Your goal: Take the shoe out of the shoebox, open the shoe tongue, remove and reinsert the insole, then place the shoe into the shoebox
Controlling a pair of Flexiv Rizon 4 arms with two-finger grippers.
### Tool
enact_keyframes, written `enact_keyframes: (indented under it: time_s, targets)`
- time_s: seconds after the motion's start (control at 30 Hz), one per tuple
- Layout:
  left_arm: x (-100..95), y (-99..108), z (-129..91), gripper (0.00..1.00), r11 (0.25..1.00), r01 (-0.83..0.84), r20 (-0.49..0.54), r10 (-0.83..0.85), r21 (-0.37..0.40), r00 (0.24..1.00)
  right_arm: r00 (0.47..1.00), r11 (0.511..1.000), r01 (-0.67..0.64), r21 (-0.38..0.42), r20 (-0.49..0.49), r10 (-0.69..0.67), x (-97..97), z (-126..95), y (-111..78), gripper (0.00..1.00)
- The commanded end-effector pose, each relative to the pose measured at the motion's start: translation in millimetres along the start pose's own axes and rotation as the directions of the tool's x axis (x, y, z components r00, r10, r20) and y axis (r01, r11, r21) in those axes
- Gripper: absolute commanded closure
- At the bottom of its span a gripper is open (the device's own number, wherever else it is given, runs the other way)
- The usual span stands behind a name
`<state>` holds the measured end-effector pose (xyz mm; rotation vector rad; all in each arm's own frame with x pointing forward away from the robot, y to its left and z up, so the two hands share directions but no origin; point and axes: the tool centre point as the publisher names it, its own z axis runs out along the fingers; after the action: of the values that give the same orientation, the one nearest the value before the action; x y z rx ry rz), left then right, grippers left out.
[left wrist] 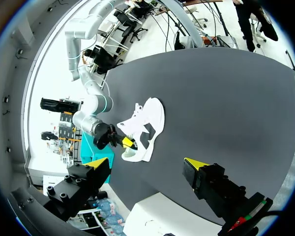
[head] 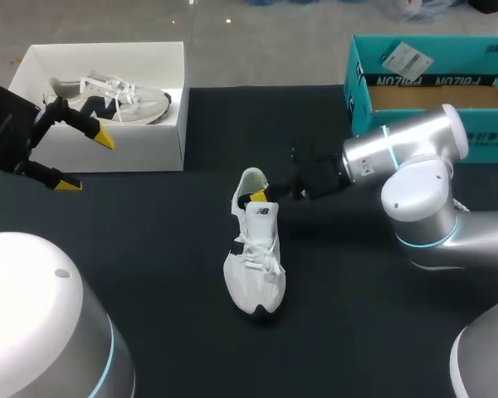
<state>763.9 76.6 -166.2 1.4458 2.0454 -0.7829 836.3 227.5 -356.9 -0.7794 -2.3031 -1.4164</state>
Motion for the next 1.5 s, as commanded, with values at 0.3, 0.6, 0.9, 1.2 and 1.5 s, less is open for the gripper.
enact_keyframes:
  time_s: [0.3,0.6,0.9,1.2,1.5]
  targets:
    - [-0.1,-0.4,0.1,0.0,1.0,0.001,-0.004,-0.001,-0.002,1.0,1.0,0.999,0.024,-0.022,0.006,-0.024,1.7,1.4,8.4,0.0]
    - [-0.1,-0.4,0.1,0.0,1.0,0.001,-0.004,-0.001,-0.002,1.0,0.998,0.997,0.063,-0.044,0.027,-0.062,10.2,-7.9,20.9,0.0]
    - [-0.1,-0.4,0.1,0.0,1.0,0.001,-0.004,-0.001,-0.002,1.0,0.996,0.995,0.084,-0.059,0.044,-0.081,15.1,-14.8,29.3,0.0]
    - [-0.1,-0.4,0.1,0.0,1.0,0.001,-0.004,-0.001,-0.002,1.0,0.993,0.995,0.079,-0.062,0.092,-0.073,26.6,-21.8,37.3,0.52]
    - [-0.1,-0.4,0.1,0.0,1.0,0.001,-0.004,-0.001,-0.002,1.0,0.925,0.999,-0.012,0.048,0.38,-0.007,20.9,-31.5,47.3,1.0]
